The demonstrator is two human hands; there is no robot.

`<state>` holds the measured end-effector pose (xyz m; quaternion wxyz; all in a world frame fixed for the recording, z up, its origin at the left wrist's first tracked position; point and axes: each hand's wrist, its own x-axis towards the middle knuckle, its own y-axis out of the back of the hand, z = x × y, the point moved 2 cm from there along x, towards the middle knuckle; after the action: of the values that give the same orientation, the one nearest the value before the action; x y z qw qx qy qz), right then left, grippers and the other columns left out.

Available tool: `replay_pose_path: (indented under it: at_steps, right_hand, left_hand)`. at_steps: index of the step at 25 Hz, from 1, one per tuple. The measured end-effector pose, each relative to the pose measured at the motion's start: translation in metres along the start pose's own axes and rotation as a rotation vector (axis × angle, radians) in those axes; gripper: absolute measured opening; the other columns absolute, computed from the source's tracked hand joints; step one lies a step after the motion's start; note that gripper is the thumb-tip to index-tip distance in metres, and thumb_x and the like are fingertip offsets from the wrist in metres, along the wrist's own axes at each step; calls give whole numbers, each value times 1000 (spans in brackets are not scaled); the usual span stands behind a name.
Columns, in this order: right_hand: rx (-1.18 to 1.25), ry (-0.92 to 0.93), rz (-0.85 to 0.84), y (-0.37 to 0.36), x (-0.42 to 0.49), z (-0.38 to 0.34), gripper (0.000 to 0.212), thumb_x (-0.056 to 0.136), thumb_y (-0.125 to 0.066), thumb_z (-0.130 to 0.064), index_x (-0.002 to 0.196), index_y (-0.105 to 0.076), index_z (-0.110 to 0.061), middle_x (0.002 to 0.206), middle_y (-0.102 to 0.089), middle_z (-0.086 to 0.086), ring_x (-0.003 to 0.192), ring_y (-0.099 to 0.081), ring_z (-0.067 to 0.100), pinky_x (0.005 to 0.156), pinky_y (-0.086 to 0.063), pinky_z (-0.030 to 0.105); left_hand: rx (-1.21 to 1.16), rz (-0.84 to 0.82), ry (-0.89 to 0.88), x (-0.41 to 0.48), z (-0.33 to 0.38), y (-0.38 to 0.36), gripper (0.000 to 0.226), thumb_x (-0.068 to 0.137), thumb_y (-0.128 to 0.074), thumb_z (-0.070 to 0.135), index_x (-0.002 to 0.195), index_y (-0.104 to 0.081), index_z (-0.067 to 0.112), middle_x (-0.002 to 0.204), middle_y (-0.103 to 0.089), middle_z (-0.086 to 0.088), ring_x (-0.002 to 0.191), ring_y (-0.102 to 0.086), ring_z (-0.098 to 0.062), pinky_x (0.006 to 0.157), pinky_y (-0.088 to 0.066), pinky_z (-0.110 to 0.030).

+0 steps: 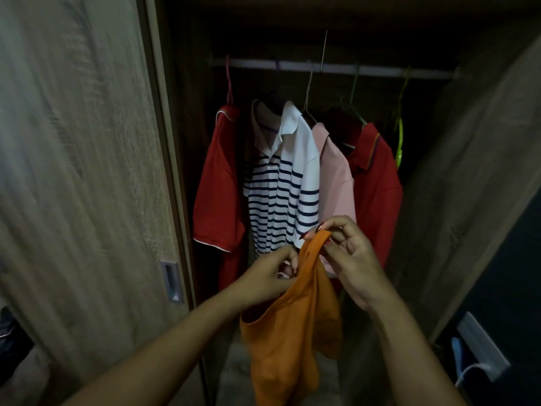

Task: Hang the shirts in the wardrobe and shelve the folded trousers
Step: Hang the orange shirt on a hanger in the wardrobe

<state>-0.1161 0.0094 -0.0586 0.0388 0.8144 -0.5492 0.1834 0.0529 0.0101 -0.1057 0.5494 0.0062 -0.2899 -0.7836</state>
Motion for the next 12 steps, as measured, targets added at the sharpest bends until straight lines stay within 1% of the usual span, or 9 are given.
replay_pose_path:
  at_steps: [1, 2, 3, 5, 7, 8, 10, 11, 12]
  right_hand:
    - [51, -14, 0, 2, -1, -2, 15, 93, -47, 1, 101, -54, -10, 92, -73, 3, 86, -69, 15, 72, -57, 25]
    - [98, -21, 6, 6, -1, -3, 14, 92, -47, -2, 101, -54, -11, 93, -73, 4, 86, -69, 16, 73, -57, 28]
    - [142, -26, 15, 9, -2, -3, 13, 91, -48, -6, 100, -54, -14, 95, -73, 5, 87, -69, 18, 76, -56, 31]
    - [219, -40, 36, 16, -5, -1, 13, 84, -55, -16, 97, -57, -17, 99, -73, 8, 89, -69, 20, 78, -57, 34]
    - [268, -47, 57, 21, -8, 5, 16, 77, -62, -21, 92, -62, -22, 102, -72, 10, 87, -68, 19, 73, -58, 30]
    - [272, -51, 75, 24, -8, 9, 15, 76, -63, -22, 91, -64, -23, 103, -71, 10, 86, -68, 18, 70, -57, 28]
    - [188, -69, 149, 27, -7, 16, 12, 81, -63, -18, 93, -63, -19, 102, -70, 10, 87, -67, 20, 67, -56, 27]
    - [90, -79, 204, 27, -6, 19, 12, 84, -62, -14, 96, -63, -16, 99, -70, 9, 88, -67, 20, 66, -56, 27]
    - [-26, -82, 267, 27, -5, 22, 13, 86, -61, -10, 99, -62, -13, 96, -69, 6, 89, -66, 19, 67, -56, 24]
  left_hand:
    - [-45, 57, -4, 4, 1, -5, 23, 83, -68, 14, 84, -45, 15, 71, -52, 14, 62, -47, -4, 59, -42, -22]
    - [-97, 90, 10, 8, 2, -7, 25, 84, -68, 9, 85, -43, 15, 66, -52, 17, 58, -45, -1, 57, -41, -19]
    - [-154, 89, 33, 11, 5, -6, 27, 86, -66, 3, 87, -41, 13, 63, -54, 19, 56, -46, 2, 56, -41, -16]
    - [-224, -16, 72, 16, 14, -8, 23, 88, -63, -1, 90, -44, 12, 63, -59, 18, 57, -53, 4, 58, -45, -13]
    - [-220, -112, 91, 18, 21, -8, 19, 88, -63, 1, 85, -50, 15, 59, -56, 15, 55, -52, 2, 56, -43, -12]
    - [-218, -115, 104, 19, 22, -6, 20, 88, -64, 5, 80, -51, 18, 60, -53, 11, 56, -50, -3, 55, -41, -14]
    - [-194, -25, 156, 22, 22, 2, 21, 89, -66, 17, 73, -52, 21, 67, -51, -1, 62, -49, -15, 58, -39, -23]
    - [-167, 44, 170, 25, 21, 6, 24, 90, -64, 21, 69, -52, 22, 68, -52, -2, 63, -49, -16, 59, -39, -24]
    - [-118, 110, 162, 29, 23, 9, 27, 91, -62, 21, 66, -52, 23, 66, -51, 1, 62, -50, -11, 59, -38, -24]
